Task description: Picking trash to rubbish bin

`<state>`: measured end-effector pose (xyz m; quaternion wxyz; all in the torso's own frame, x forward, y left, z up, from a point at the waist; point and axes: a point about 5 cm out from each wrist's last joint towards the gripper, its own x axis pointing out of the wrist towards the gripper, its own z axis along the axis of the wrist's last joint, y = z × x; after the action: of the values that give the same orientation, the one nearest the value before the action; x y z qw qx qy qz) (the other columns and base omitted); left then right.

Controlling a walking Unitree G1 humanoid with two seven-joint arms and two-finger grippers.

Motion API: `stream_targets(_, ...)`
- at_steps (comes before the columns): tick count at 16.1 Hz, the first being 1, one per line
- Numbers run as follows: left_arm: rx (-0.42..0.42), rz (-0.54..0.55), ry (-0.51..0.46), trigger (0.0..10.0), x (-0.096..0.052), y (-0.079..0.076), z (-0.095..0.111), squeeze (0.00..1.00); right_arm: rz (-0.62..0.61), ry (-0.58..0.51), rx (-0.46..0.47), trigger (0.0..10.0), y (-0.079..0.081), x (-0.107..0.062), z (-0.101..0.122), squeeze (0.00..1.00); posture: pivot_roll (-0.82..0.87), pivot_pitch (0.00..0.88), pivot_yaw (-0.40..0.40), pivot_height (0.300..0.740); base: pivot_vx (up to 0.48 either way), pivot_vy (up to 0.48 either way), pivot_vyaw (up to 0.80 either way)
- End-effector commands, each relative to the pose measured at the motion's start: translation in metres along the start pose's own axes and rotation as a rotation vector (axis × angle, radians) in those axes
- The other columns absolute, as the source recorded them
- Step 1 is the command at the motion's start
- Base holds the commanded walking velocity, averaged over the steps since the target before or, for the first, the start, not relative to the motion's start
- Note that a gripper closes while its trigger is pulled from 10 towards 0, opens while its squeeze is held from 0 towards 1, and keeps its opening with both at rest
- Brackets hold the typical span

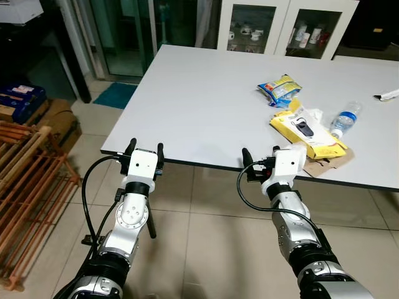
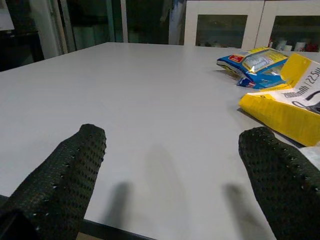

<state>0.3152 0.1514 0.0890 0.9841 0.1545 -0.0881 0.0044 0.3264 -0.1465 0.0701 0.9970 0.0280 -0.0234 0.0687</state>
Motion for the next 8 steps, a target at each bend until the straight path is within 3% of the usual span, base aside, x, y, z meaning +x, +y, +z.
stream_targets(1, 0.012, -0.007, 0.010, 10.0, 0.0011, -0.0033, -0.0004, 0.00, -0.006, 0.012, -0.004, 10.0, -0.0034, 0.0001, -0.0002, 0.00, 0.02, 0.000, -0.049, 0.740, 0.000, -0.352, 0.00)
stream_targets(8, 0.007, -0.006, 0.014, 10.0, 0.0006, -0.0041, -0.0008, 0.00, 0.010, 0.009, -0.017, 10.0, -0.0009, -0.0010, -0.0007, 0.00, 0.02, 0.009, -0.055, 0.740, 0.000, -0.351, 0.00)
